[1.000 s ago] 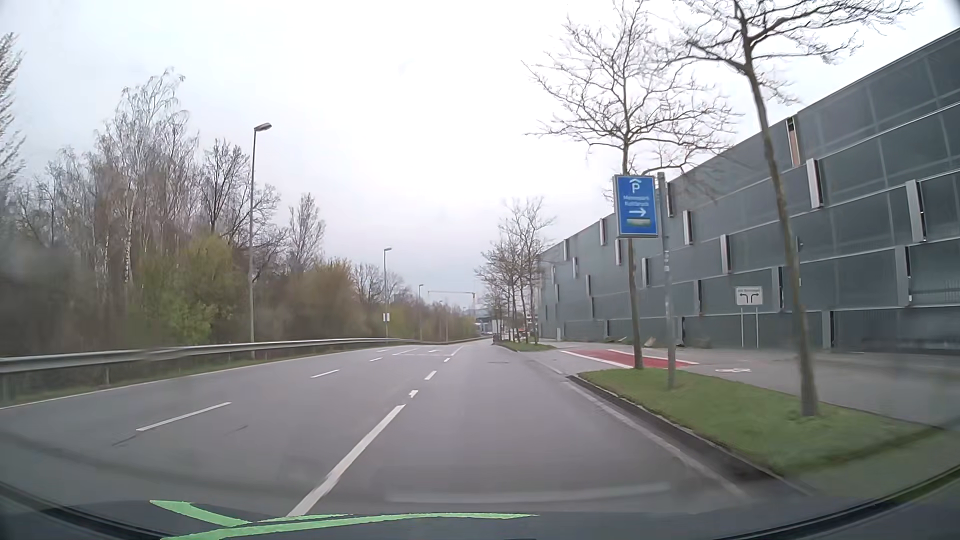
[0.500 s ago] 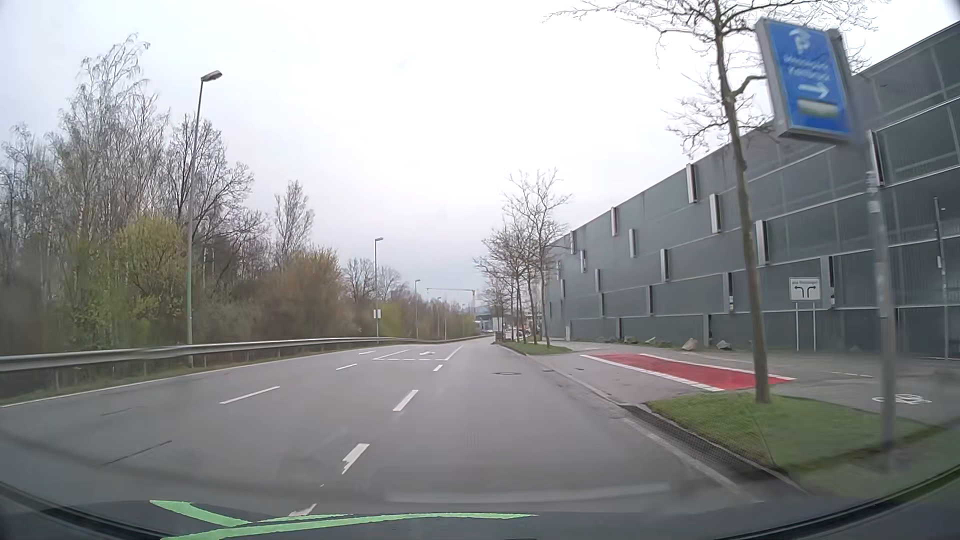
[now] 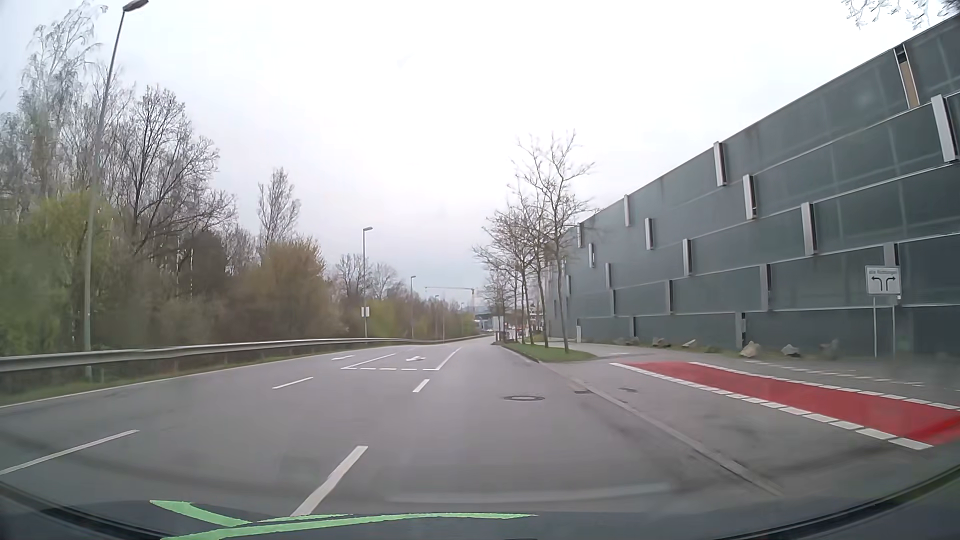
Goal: Follow the waypoints while adhering to traffic rules and regulations
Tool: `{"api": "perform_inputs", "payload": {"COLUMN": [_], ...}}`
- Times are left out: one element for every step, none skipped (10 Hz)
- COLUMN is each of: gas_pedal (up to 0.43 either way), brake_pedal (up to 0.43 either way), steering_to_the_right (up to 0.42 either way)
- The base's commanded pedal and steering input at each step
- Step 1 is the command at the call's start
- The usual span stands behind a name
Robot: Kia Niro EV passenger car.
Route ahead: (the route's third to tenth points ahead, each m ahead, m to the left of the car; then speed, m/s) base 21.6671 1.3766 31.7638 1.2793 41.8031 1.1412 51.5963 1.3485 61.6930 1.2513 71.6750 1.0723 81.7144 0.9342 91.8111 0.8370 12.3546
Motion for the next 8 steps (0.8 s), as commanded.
{"api": "perform_inputs", "payload": {"gas_pedal": [0.11,0.11,0.11,0.11,0.11,0.11,0.11,0.11], "brake_pedal": [0.0,0.0,0.0,0.0,0.0,0.0,0.0,0.0], "steering_to_the_right": [-0.001,-0.001,-0.002,-0.002,-0.003,-0.003,-0.003,-0.003]}}
